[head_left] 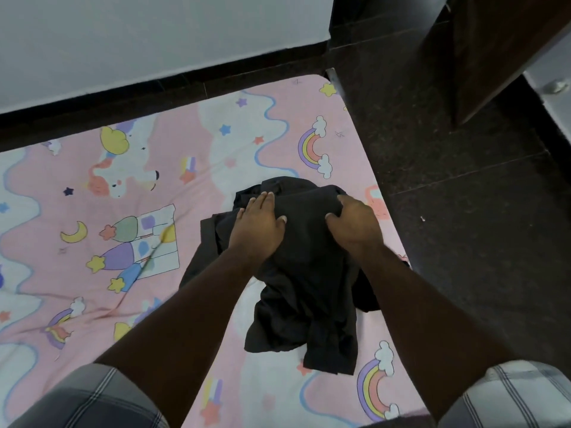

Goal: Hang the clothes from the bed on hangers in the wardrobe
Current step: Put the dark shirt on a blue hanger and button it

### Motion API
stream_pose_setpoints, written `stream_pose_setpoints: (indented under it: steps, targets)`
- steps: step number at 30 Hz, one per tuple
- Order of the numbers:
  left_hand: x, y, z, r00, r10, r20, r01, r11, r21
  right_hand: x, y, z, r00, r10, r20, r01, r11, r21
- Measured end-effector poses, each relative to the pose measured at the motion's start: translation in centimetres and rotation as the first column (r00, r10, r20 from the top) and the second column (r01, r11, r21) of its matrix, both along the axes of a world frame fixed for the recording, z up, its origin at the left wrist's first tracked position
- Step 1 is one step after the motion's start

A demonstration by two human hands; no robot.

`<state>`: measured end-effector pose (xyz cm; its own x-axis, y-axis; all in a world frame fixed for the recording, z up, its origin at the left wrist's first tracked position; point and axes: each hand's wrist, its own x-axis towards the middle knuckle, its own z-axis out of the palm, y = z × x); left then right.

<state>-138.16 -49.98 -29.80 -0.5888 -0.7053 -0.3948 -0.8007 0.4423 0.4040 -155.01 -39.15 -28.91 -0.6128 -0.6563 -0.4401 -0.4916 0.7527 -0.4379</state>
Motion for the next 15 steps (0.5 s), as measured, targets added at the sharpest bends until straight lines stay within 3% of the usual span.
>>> stream_pose_setpoints:
  steps: [10, 15]
  targets:
    - [-3.0, -1.6, -3.2, 0.999, 0.032, -0.007, -0.032, 0.999, 0.024, -4.4, -3.7, -4.9, 0.982, -0.188, 0.012, 0.188, 0.982, -0.015]
    - [-3.0, -1.2, -1.1, 0.957, 0.164, -0.238, -0.170, 0.985, -0.004, -0.5, -3.9, -2.7, 0.985, -0.172, 0.010, 0.169, 0.955, -0.242]
